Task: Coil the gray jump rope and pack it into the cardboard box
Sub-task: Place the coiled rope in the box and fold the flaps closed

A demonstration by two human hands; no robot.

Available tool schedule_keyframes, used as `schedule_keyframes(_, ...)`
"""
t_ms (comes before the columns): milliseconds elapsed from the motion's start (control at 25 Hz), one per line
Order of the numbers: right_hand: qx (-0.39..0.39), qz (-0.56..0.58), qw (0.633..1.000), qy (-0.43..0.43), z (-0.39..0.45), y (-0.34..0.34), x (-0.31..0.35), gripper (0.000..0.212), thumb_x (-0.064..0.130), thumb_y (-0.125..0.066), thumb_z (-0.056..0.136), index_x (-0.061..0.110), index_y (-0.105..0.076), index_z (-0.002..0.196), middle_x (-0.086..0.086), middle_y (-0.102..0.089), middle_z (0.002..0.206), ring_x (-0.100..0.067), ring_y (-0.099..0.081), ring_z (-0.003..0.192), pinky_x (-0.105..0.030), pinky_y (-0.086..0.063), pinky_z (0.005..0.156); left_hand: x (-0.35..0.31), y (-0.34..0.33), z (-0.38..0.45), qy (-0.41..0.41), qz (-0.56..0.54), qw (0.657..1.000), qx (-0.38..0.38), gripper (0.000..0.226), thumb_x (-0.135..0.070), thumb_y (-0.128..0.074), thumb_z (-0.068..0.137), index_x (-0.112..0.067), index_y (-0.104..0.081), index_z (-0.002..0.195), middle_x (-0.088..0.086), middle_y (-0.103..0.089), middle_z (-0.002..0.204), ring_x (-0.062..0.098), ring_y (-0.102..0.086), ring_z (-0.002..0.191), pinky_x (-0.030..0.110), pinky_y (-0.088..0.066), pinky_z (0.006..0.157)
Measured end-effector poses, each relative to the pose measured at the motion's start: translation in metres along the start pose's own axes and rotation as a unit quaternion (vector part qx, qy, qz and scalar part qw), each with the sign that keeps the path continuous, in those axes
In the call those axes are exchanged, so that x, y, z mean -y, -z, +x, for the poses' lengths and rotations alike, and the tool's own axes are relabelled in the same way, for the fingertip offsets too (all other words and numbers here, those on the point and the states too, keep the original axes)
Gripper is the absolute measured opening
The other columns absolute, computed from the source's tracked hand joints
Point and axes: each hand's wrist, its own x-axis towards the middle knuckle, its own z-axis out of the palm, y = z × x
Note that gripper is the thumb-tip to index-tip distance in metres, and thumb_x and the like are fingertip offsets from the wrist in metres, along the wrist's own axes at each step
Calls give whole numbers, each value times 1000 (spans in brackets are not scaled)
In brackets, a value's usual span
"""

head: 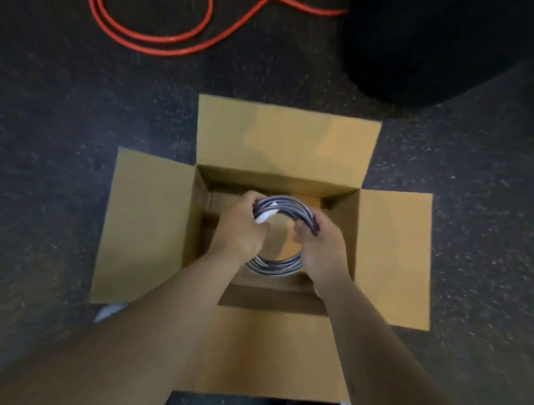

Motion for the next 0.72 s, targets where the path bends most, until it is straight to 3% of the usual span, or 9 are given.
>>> schedule_keyframes(80, 5, -30, 999, -13, 33, -22, -42, 12, 18, -59, 100, 17, -71, 104, 2, -68, 89, -22, -63, 86, -32, -45, 77, 38, -33, 29, 32, -5, 999, -19, 34, -4, -68, 85, -22, -63, 114, -1, -69, 108, 15, -64, 92, 25, -44, 75)
schedule_keyframes(200, 26, -67, 997, -15, 73, -52, -87, 7, 19, -62, 99, 19, -69, 98, -2, -71, 91, -23, -67, 88, -33, -48, 77, 86, -69, 64, 64, 16, 997, -38, 33, -4, -68, 84, -21, -66, 113, 1, -70, 103, 19, -66, 92, 29, -47, 74)
schedule_keyframes(320, 23, -137, 989, 41, 94, -73, -105, 7, 17, -63, 97, 18, -68, 102, -5, -67, 100, -23, -63, 97, -40, -52, 87, 114, -86, 80, 56, 63, 993, -86, 32, -7, -64, 82, -22, -69, 109, 9, -66, 107, 28, -58, 106, 39, -51, 88)
schedule_keyframes(560, 46, -200, 978, 41, 89, -62, -83, 33, 22, -65, 95, 19, -62, 127, -11, -60, 126, -31, -55, 124, -45, -45, 107, 97, -66, 63, 44, 101, 990, -83, 51, -22, -71, 85, -26, -58, 134, 8, -56, 131, 30, -45, 129, 46, -41, 107)
schedule_keyframes(720, 26, -156, 986, 46, 49, 0, -37, 33, 28, -63, 98, 15, -65, 129, -10, -68, 125, -28, -63, 118, -35, -45, 100, 58, -4, 26, 32, 87, 985, -143, 47, -28, -74, 82, -22, -64, 127, 11, -60, 122, 32, -55, 120, 45, -45, 103)
